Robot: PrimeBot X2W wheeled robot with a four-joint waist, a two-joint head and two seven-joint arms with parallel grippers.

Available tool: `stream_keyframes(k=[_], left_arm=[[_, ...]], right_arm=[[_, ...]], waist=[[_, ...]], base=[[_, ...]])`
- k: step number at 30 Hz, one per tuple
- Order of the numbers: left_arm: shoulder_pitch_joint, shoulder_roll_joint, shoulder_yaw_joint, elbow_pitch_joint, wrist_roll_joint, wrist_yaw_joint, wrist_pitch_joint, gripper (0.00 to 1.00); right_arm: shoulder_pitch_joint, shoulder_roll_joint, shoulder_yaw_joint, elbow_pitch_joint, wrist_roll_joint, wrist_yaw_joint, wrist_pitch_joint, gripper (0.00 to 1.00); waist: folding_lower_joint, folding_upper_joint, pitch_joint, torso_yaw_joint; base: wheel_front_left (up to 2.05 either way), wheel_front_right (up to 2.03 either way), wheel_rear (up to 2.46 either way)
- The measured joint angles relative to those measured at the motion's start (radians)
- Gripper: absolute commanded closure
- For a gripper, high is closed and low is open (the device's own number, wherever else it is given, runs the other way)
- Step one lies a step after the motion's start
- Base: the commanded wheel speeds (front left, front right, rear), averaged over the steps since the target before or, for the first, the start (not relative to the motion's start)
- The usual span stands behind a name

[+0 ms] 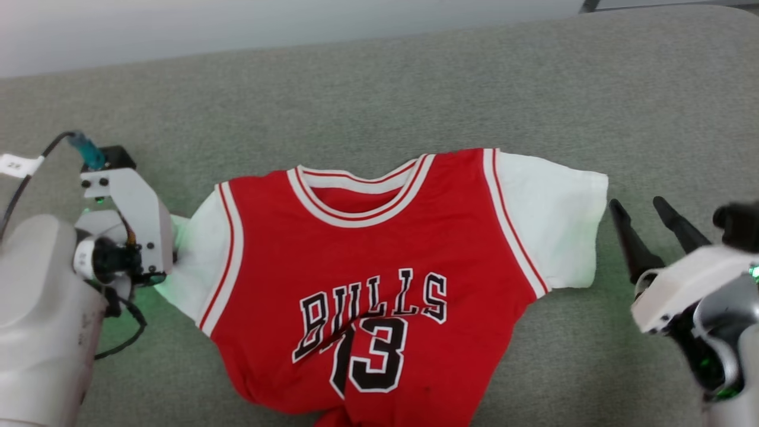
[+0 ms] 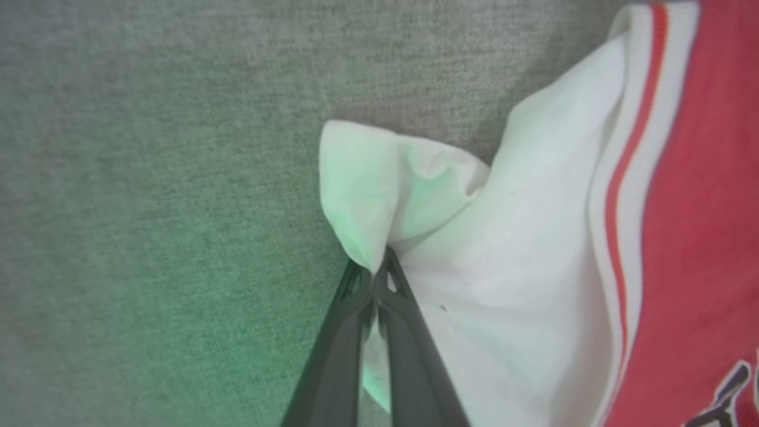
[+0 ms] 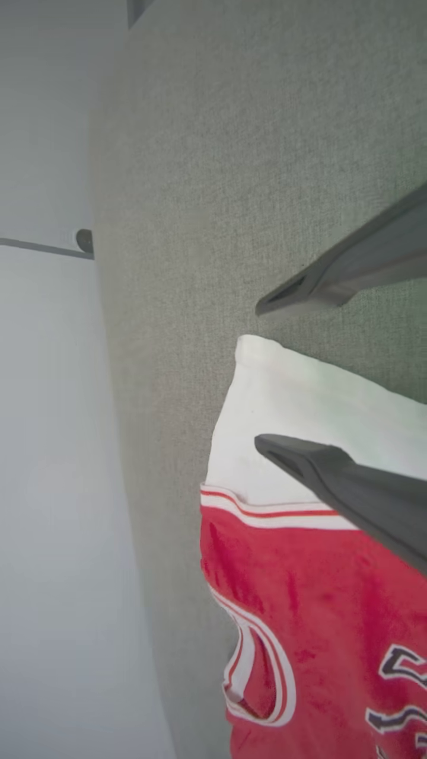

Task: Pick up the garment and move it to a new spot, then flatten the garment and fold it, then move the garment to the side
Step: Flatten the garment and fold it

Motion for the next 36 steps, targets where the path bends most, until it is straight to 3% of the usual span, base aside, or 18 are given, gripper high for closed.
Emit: stream_keyframes(k=[10, 22, 23, 24, 30, 36], left_arm=[[-0.068, -0.057, -0.033, 0.01, 0.005, -0.025, -0.012, 1.0], [-0.156, -0.128, -0.049, 0.024, -0.006, -0.054, -0.049, 1.0], [-0.161, -0.133, -0.049, 0.03, -0.007, -0.059, -0.053, 1.0], [-0.164, -0.136, -0.05, 0.036, -0.011, -0.062, -0.058, 1.0], [-0.186, -0.156, -0.054, 0.082, -0.019, -0.071, -0.08, 1.0], [-0.214, -0.161, -0.069, 0.146, -0.011, -0.07, -0.09, 1.0]], right_arm=[[-0.176, -0.071, -0.055, 0.097, 0.035, 0.0, 0.389, 0.0], [-0.306, -0.07, -0.131, 0.223, -0.025, 0.0, 0.655, 0.0], [-0.31, -0.069, -0.14, 0.226, -0.029, -0.001, 0.676, 0.16], [-0.316, -0.069, -0.146, 0.23, -0.038, -0.001, 0.694, 1.0], [-0.351, -0.053, -0.182, 0.238, -0.073, -0.001, 0.821, 1.0], [-0.404, -0.015, -0.212, 0.265, -0.15, -0.001, 0.875, 1.0]], waist=[[0.0, 0.0, 0.033, 0.062], [0.0, 0.0, 0.121, 0.149], [0.0, 0.0, 0.127, 0.156], [0.0, 0.0, 0.131, 0.161], [0.0, 0.0, 0.13, 0.181], [0.0, 0.0, 0.083, 0.18]], base=[[0.0, 0.0, 0.0], [0.0, 0.0, 0.0], [0.0, 0.0, 0.0], [0.0, 0.0, 0.0], [0.0, 0.0, 0.0], [0.0, 0.0, 0.0]])
